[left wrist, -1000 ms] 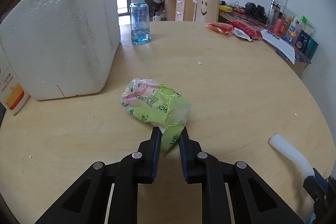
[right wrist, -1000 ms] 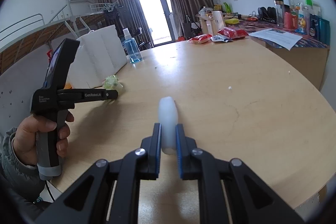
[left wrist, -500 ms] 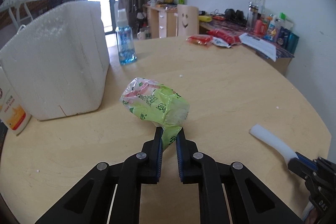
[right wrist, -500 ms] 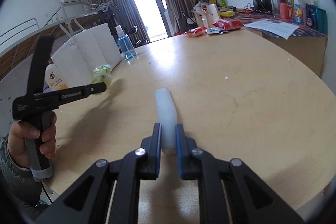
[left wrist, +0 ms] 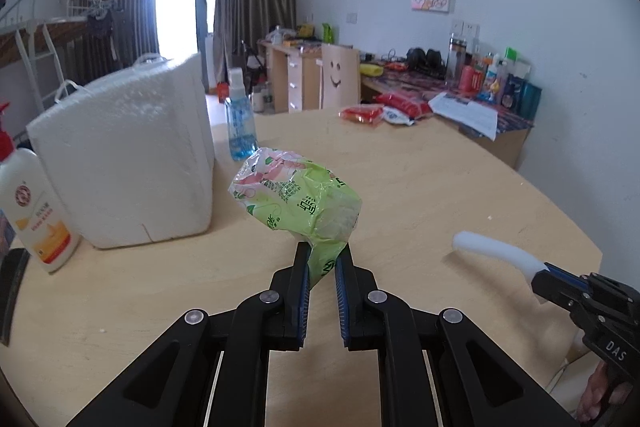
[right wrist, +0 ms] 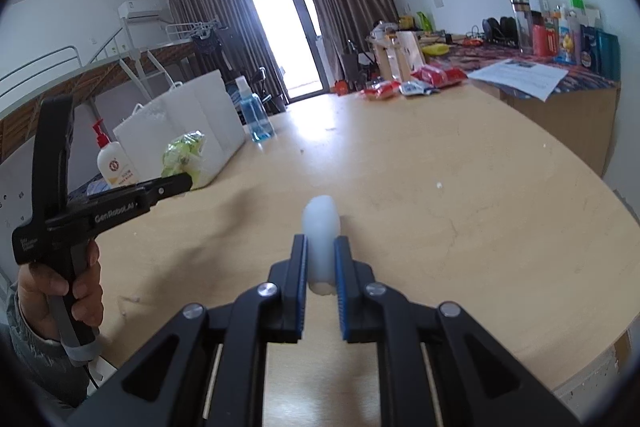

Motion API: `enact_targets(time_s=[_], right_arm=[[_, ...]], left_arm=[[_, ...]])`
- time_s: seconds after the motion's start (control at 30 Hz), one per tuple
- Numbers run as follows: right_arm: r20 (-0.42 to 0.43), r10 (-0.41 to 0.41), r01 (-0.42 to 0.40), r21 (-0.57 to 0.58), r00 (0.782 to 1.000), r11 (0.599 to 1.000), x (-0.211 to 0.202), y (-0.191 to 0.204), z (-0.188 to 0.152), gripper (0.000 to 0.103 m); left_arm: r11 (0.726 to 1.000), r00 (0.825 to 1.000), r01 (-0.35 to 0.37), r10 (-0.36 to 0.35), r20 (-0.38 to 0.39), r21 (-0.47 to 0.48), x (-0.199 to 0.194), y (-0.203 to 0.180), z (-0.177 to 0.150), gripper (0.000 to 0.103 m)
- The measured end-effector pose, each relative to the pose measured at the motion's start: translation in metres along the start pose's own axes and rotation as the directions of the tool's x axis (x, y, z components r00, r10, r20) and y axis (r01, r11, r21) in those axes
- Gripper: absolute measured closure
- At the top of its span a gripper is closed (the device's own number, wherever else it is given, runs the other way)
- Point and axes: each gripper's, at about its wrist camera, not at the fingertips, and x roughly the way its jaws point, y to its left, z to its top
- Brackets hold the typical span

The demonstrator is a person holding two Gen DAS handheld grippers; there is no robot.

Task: Organize soft objects
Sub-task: 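Carry the snack packet and foam strip up toward the white foam box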

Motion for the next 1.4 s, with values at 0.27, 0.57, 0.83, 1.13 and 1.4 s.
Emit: enact_targets(time_s=[0.27,0.57,0.83,1.13,1.4], right_arm=[[0.036,0.011,-0.01,-0.03,0.999,1.0,-0.011,0.021,0.01,0.087],[0.087,0.023,-0.017,-0.079,0.996,0.997,-0.025,0.049,0.023,0.087],[0.142,0.053,-0.034,-0.135,0.988,0.99,-0.038,0.075,0.041,0.087],[0.156,0.097,-0.065,-0.202,0.983,0.977,-0.038,0.107,0.044,0.087],[0.136,0.152,-0.113,-0.258,0.979,0.96,-0.033,0.14,0.039,0.087]], left_arm=[[1.0,0.998,0.011,-0.012,0.067,0.007,-0.035,0.007,0.002,0.09],[1.0,0.988,0.002,-0.003,0.153,0.011,-0.076,0.019,0.001,0.09],[1.0,0.972,-0.022,0.017,0.235,0.021,-0.113,0.029,0.003,0.09],[0.999,0.958,-0.049,0.048,0.282,-0.003,-0.14,0.049,-0.005,0.09],[0.997,0.957,-0.068,0.079,0.279,-0.048,-0.15,0.068,-0.025,0.09]])
